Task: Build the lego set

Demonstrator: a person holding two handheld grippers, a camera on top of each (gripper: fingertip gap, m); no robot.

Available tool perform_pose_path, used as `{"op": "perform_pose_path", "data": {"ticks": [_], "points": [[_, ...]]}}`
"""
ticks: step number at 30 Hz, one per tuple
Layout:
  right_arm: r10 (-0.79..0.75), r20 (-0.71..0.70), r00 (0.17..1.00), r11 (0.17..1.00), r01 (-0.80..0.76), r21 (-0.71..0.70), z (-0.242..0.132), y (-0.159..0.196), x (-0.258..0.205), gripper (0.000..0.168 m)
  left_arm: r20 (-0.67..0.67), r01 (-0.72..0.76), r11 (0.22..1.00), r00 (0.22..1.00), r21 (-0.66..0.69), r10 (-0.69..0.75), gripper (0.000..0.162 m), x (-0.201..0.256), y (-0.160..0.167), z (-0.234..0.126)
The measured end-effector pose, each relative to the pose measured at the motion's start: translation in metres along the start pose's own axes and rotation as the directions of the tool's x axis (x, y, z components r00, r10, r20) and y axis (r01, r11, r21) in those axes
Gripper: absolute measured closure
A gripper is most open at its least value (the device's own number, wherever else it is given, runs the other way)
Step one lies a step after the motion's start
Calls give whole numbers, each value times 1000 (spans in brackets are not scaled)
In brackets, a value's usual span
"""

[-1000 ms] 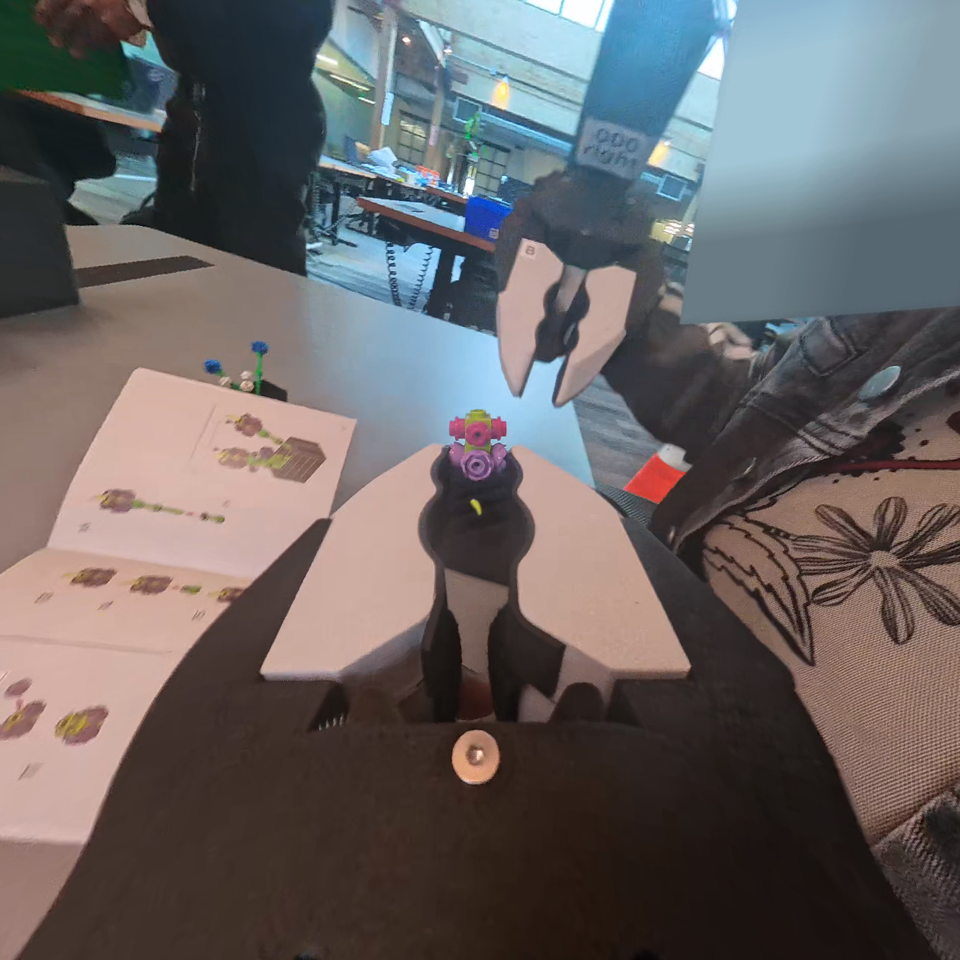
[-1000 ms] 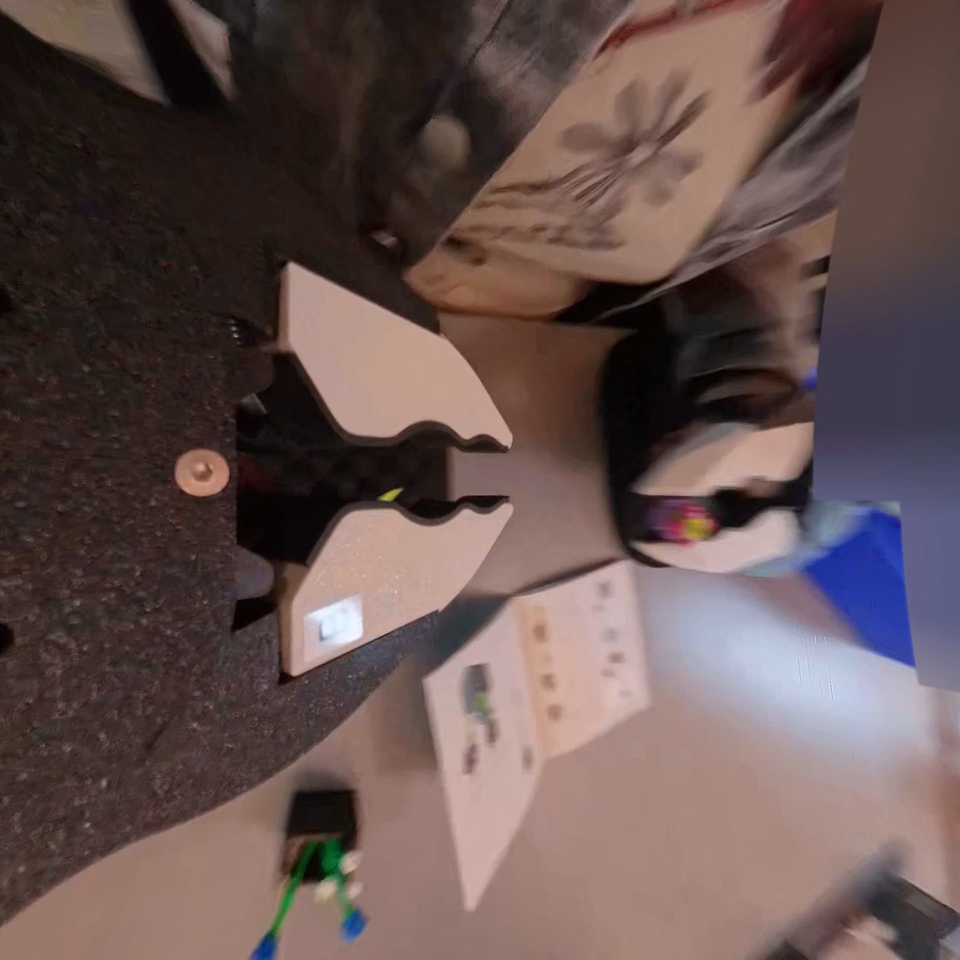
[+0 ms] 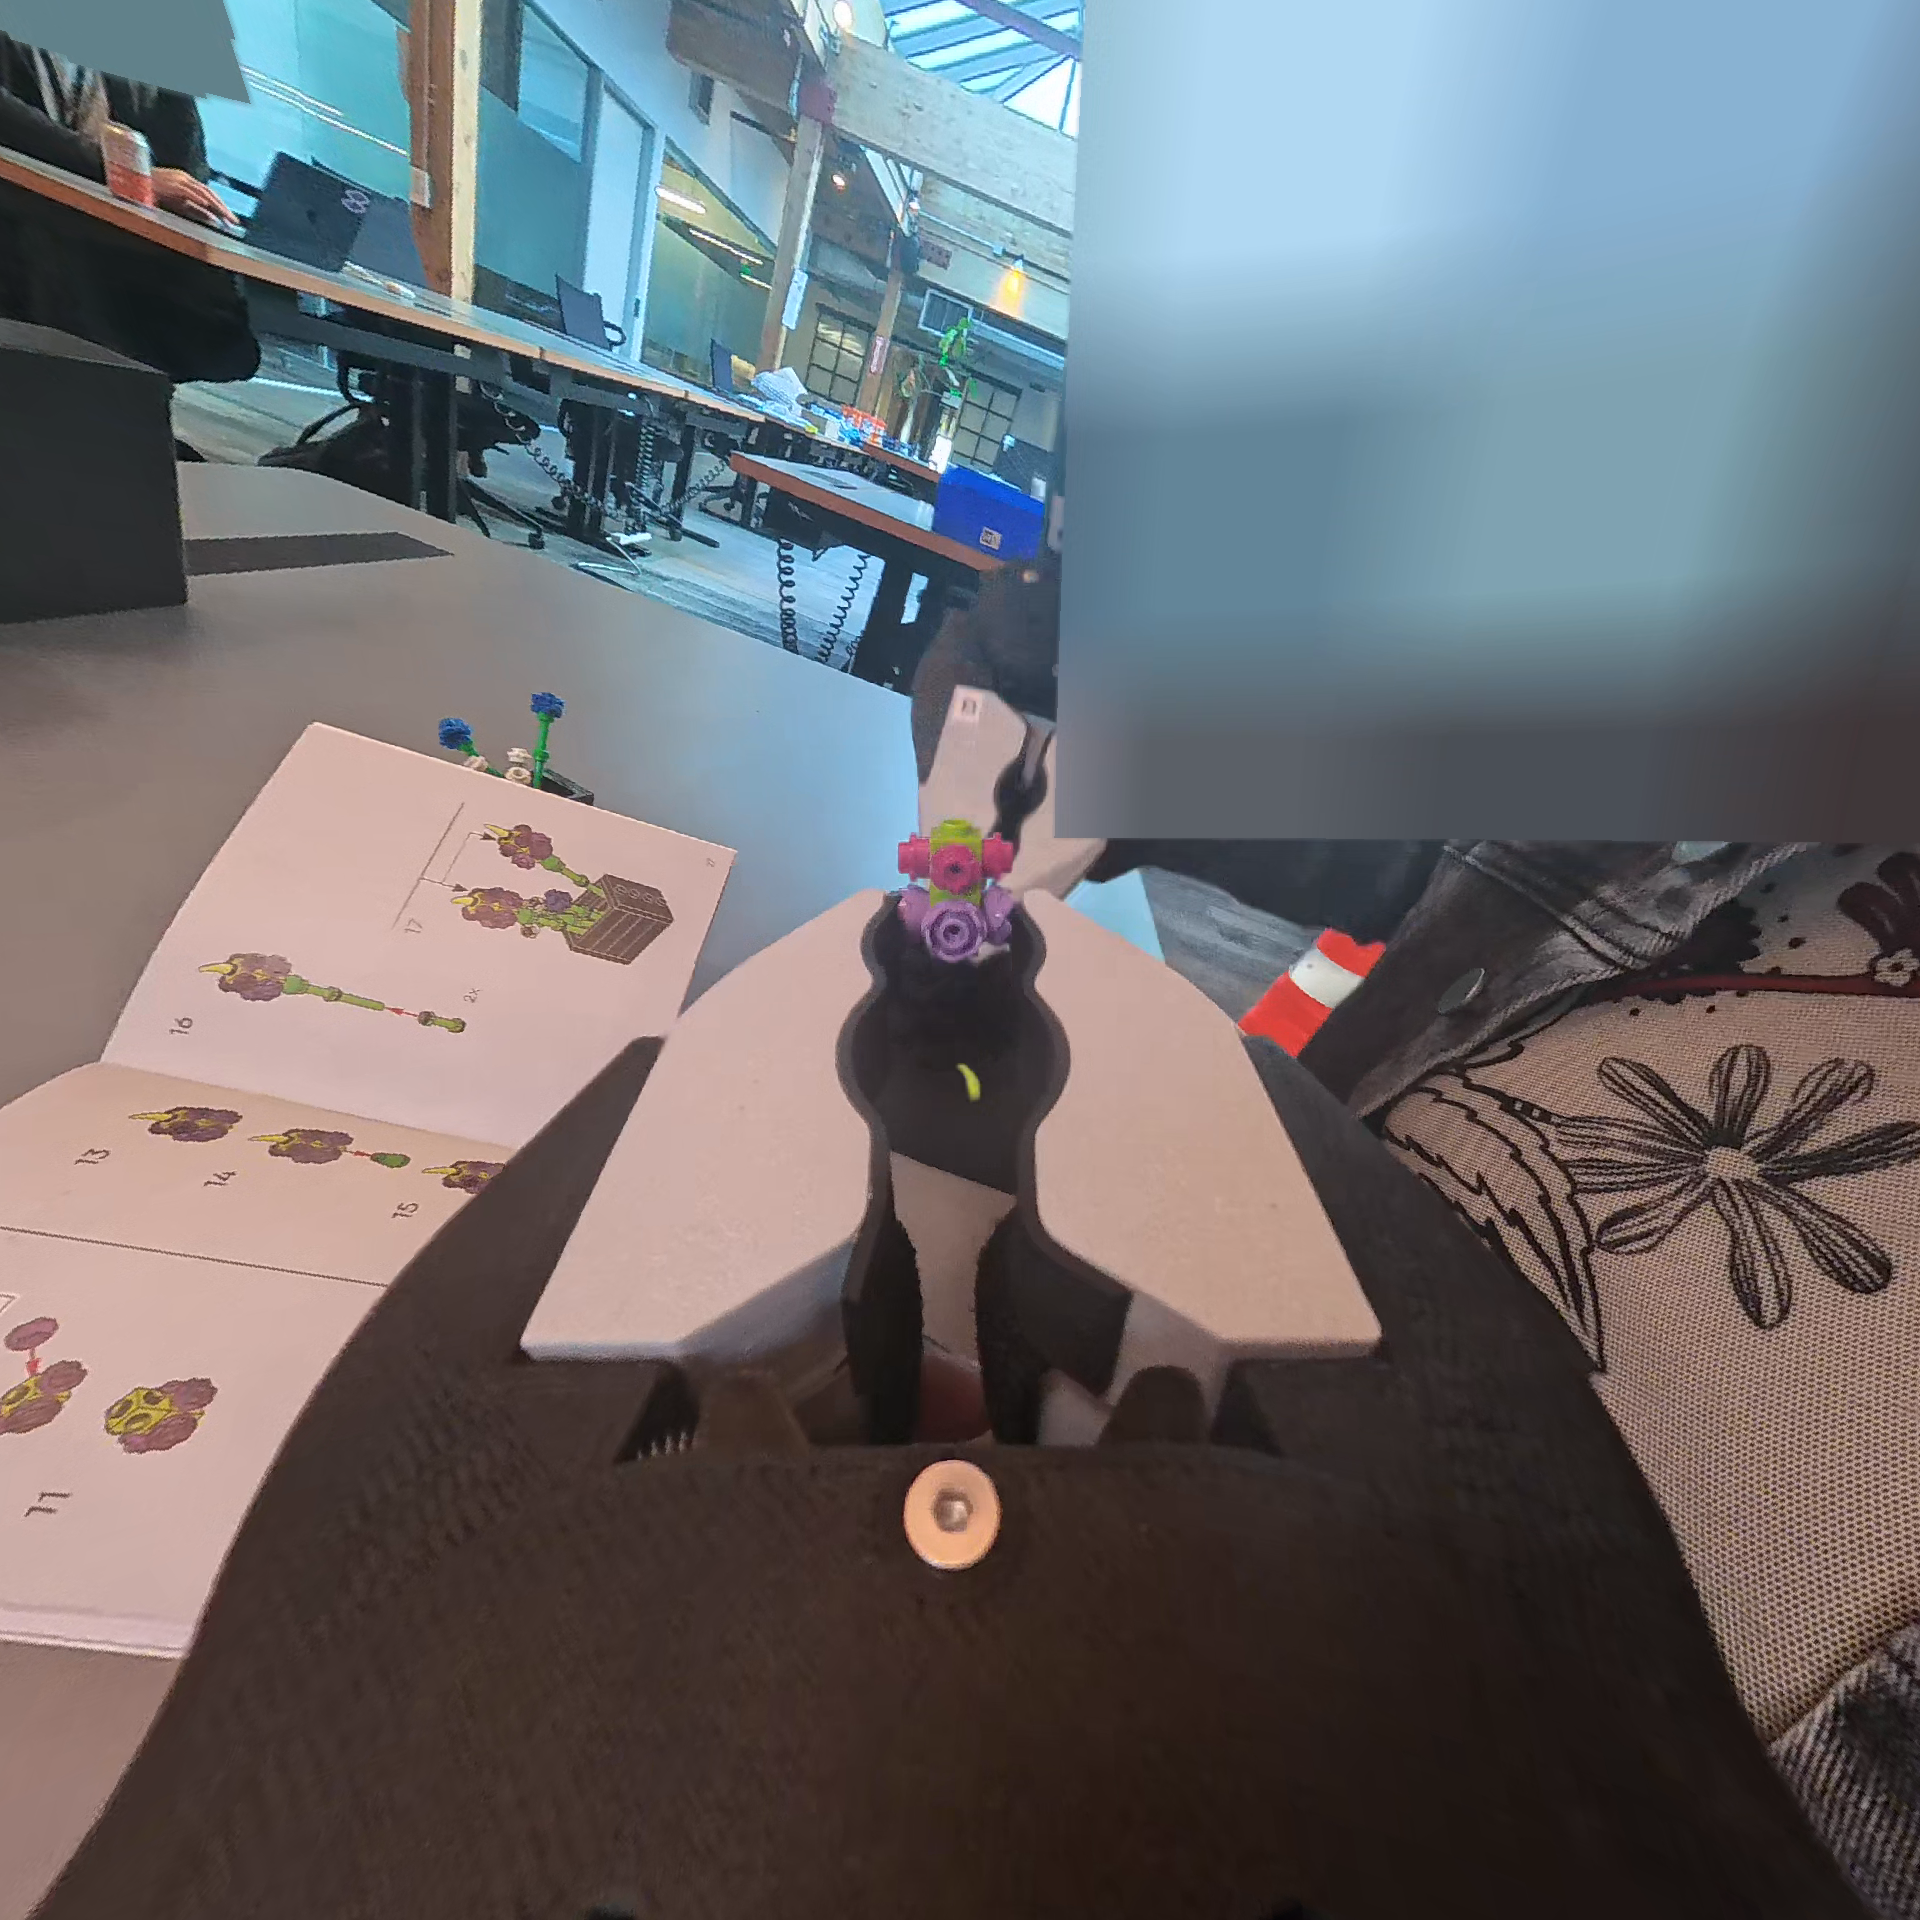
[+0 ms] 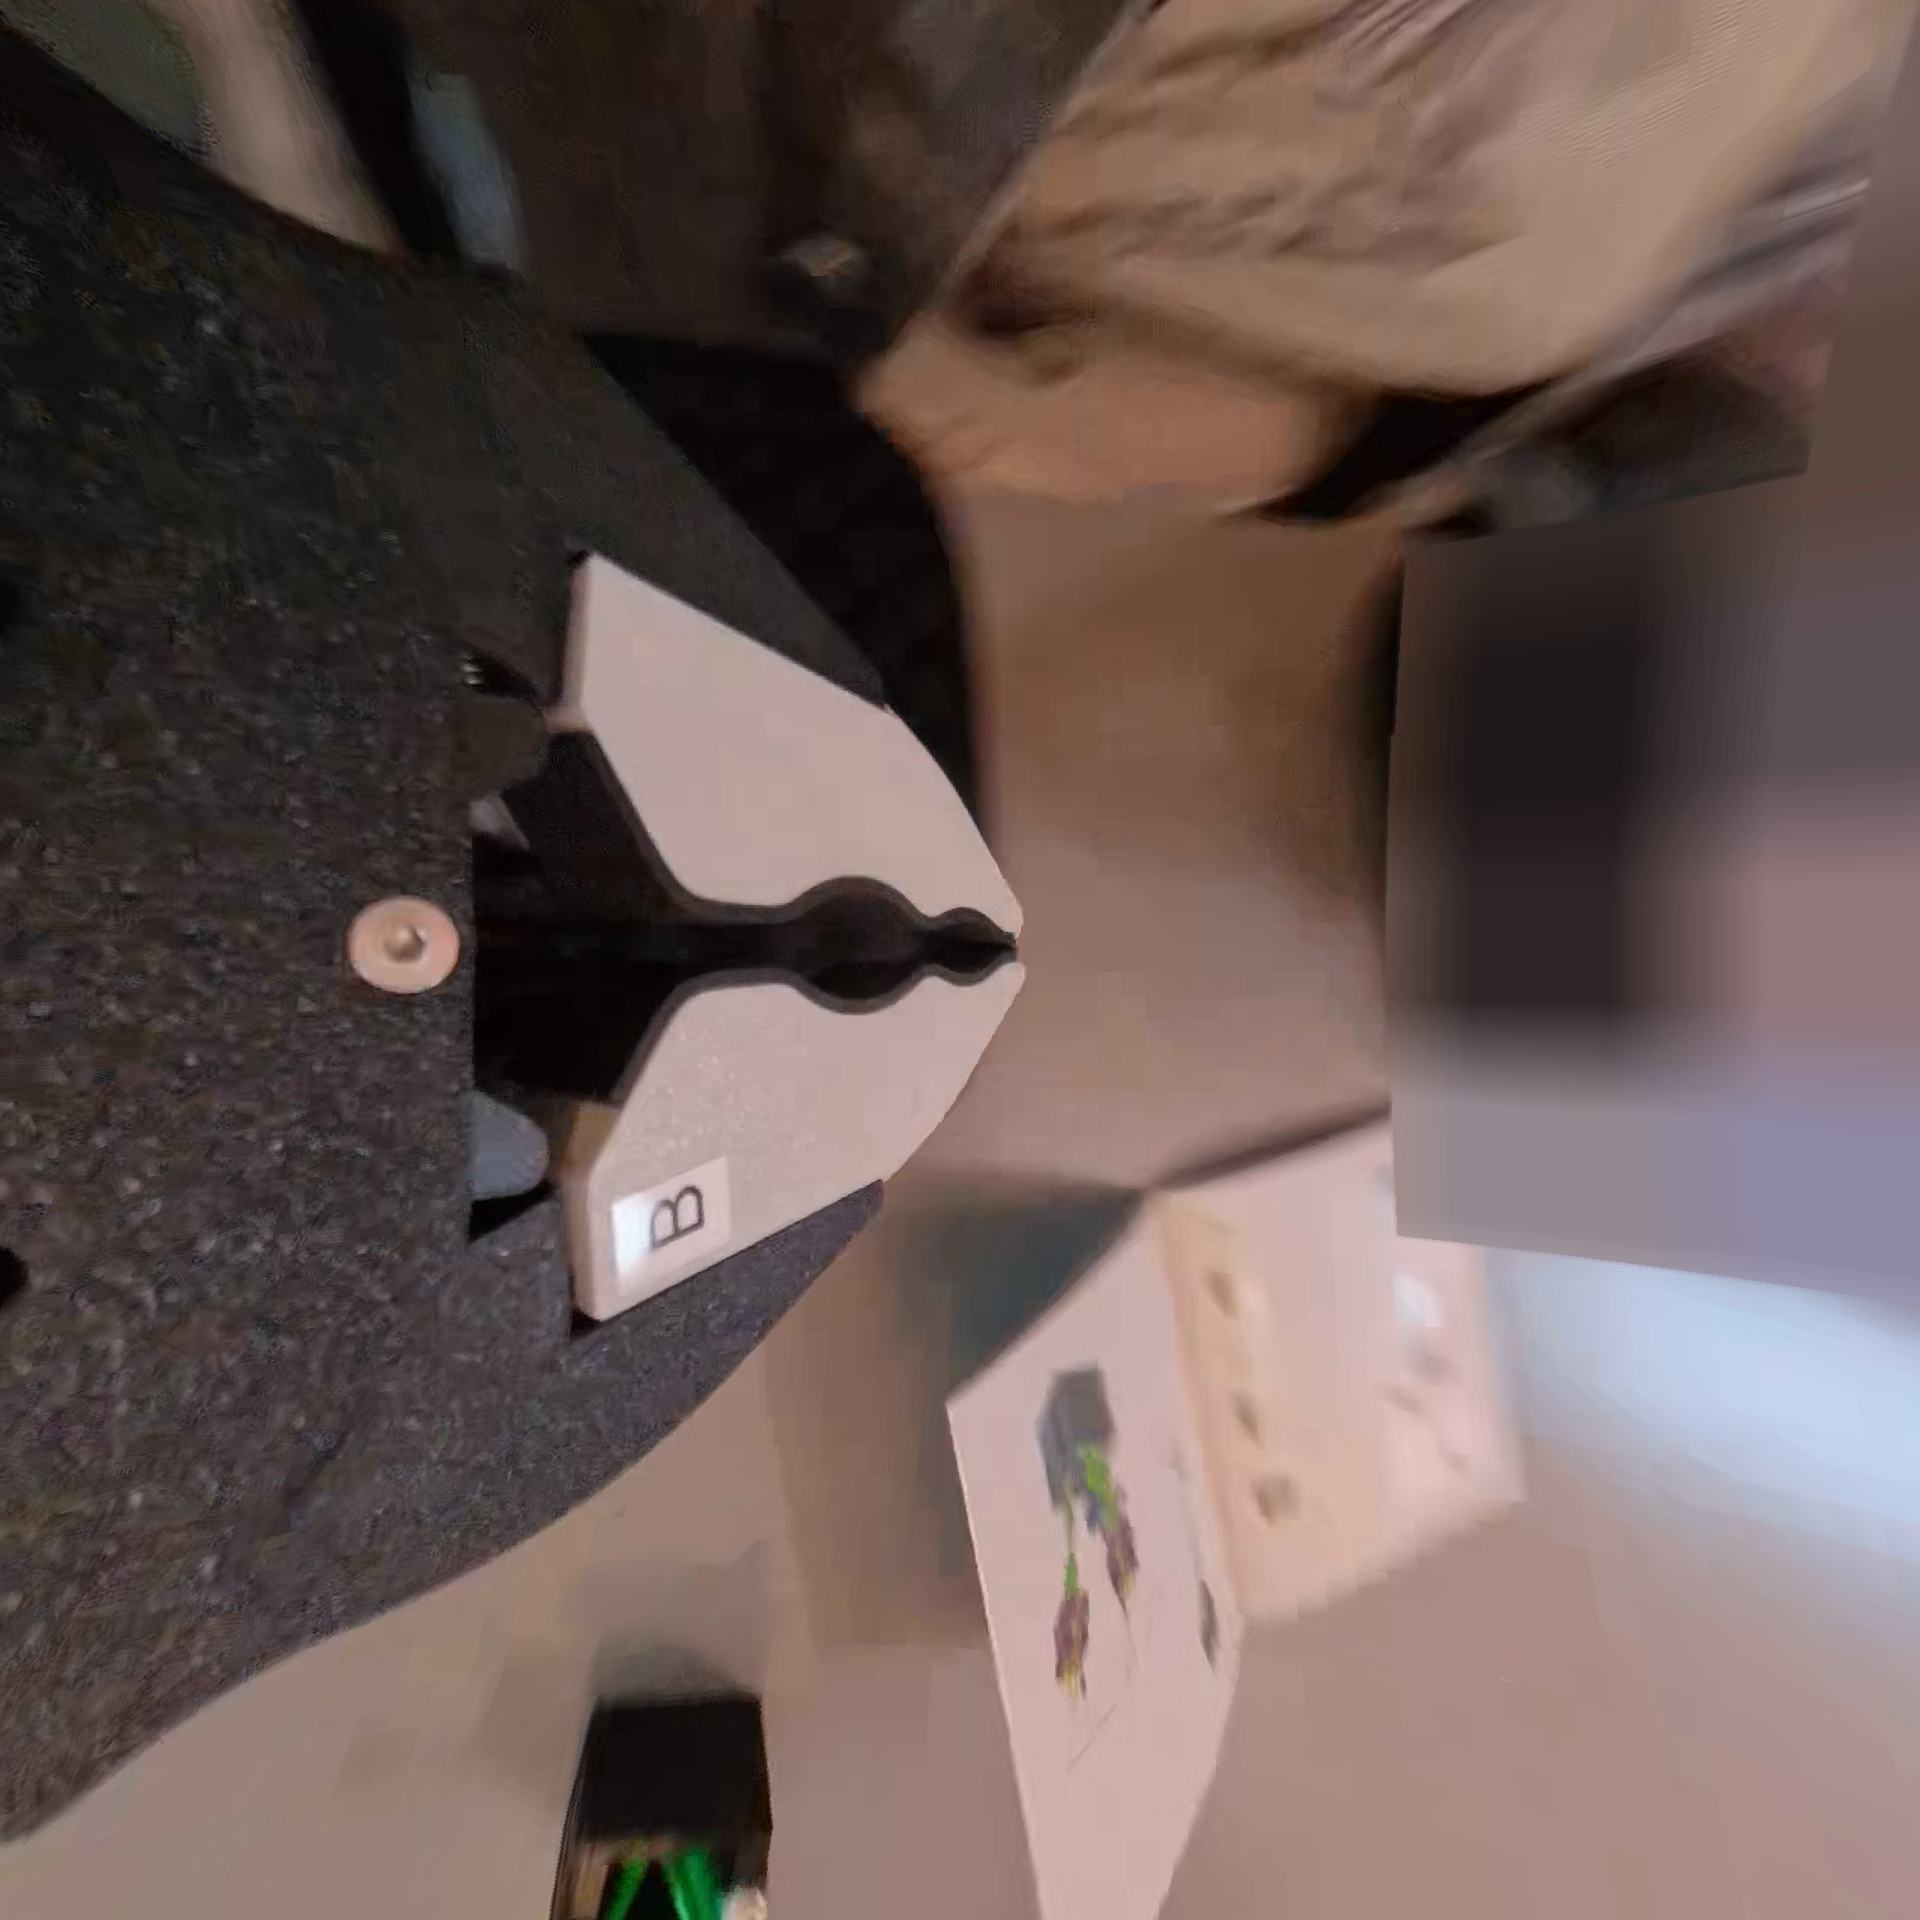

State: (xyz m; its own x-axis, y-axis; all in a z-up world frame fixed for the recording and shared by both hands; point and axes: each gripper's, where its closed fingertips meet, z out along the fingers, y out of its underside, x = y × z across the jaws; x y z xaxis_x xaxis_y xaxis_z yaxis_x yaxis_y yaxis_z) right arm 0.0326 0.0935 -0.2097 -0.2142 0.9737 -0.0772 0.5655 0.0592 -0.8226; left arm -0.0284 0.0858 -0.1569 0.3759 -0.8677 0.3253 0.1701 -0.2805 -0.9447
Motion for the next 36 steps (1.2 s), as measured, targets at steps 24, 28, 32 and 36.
{"op": "perform_pose_path", "data": {"ticks": [24,28,32,36], "points": [[-354,186,917,809,400,-432,60,23,3,156,156,-26,985,988,170,-1,143,-24,-25,-26],[-470,310,827,712,562,-421,59,18,3,158,179,-23,980,984,197,-13,144,-29,-28,-33],[-485,340,806,661,592,-460,63,21,6,158,192,-47,983,981,180,11,144,-28,-26,-31],[-456,342,822,665,570,-483,67,24,9,158,188,-40,983,982,181,5,144,-29,-26,-30]]}}
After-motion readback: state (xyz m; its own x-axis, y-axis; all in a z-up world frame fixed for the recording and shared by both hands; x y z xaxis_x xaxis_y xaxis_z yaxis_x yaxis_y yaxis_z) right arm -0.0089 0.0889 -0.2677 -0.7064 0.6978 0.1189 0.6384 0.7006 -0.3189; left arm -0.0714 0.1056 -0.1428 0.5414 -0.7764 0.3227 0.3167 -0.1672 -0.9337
